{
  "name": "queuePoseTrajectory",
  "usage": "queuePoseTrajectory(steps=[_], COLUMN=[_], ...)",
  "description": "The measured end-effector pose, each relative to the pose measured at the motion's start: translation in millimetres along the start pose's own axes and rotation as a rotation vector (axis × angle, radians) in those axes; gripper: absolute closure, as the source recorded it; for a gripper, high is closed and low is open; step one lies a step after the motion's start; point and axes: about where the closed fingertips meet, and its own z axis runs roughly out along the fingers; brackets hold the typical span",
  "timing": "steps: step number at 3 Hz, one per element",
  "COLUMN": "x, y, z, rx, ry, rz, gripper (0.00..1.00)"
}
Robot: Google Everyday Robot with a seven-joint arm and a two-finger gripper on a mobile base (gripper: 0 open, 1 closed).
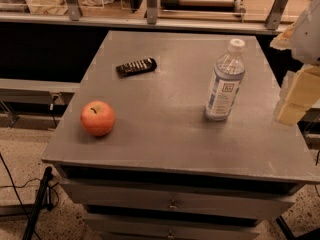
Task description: Pick blue plastic bottle
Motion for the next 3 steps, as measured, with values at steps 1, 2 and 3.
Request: queuePoseTrajectory(steps=[1,2,3], x=[0.0,-3.0,-9.4], y=[0.0,-17.1,-56.7], z=[0.0,3.4,17.2], rx=[0.0,-0.007,-0.016], ry=[0.0,-0.135,-0.353], rz=[0.0,0.007,0.015], gripper=[0.0,0.0,0.0])
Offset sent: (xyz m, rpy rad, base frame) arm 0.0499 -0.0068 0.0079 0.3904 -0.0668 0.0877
